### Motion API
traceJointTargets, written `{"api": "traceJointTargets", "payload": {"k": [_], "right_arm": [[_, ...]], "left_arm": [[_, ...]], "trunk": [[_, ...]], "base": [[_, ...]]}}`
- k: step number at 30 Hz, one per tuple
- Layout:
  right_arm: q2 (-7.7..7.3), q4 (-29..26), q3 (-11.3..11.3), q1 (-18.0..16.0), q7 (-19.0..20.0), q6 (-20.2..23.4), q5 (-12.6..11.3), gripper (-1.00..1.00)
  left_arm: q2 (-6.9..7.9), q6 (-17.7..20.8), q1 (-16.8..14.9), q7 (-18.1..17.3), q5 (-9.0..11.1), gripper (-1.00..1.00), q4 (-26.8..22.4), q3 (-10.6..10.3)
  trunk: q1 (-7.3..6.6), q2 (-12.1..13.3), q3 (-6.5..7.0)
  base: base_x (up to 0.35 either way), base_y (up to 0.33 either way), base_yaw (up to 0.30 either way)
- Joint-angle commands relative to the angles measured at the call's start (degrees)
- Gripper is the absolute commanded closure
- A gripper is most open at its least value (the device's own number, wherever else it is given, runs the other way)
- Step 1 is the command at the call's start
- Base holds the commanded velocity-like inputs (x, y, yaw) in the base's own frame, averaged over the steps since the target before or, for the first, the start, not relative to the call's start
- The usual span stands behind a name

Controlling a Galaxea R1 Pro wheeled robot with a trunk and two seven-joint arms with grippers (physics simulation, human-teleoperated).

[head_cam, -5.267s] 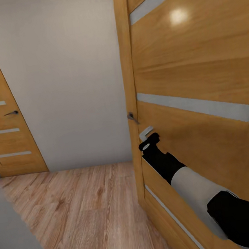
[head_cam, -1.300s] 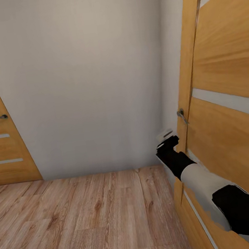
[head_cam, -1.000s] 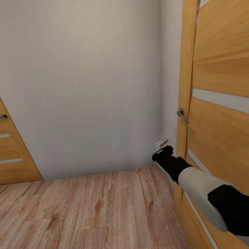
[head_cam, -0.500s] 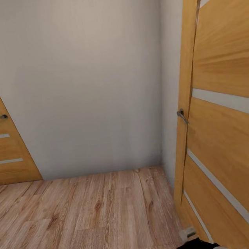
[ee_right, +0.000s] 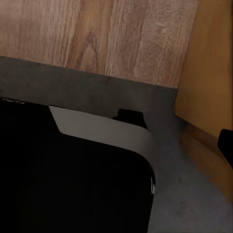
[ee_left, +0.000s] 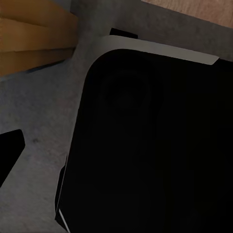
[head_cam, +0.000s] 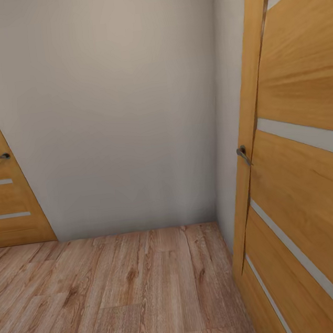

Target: Move the two storage containers from the living room to the garage. In the garage, place one container on the floor and stack the other container on top of it (either order is fine).

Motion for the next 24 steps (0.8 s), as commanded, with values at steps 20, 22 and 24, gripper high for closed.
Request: {"api": "traceJointTargets", "payload": {"k": [20, 22, 24], "right_arm": [[-0.48, 0.12, 0.39, 0.66, -0.66, -1.87, -0.44, -1.00], [-0.61, 0.13, 0.40, 0.66, -0.61, -1.87, -0.44, -1.00], [-0.75, 0.12, 0.38, 0.65, -0.59, -1.87, -0.44, -1.00]], "left_arm": [[-0.01, -0.13, -0.01, 0.31, 0.51, -1.00, -0.08, 0.17], [-0.01, -0.13, -0.01, 0.31, 0.52, -1.00, -0.09, 0.17], [-0.01, -0.13, -0.02, 0.31, 0.52, -1.00, -0.09, 0.16]], "trunk": [[0.00, -0.03, -0.05], [0.00, -0.03, -0.05], [0.00, -0.03, -0.05]], "base": [[0.000, 0.000, 0.000], [0.008, 0.000, 0.000], [0.078, 0.000, 0.000]]}}
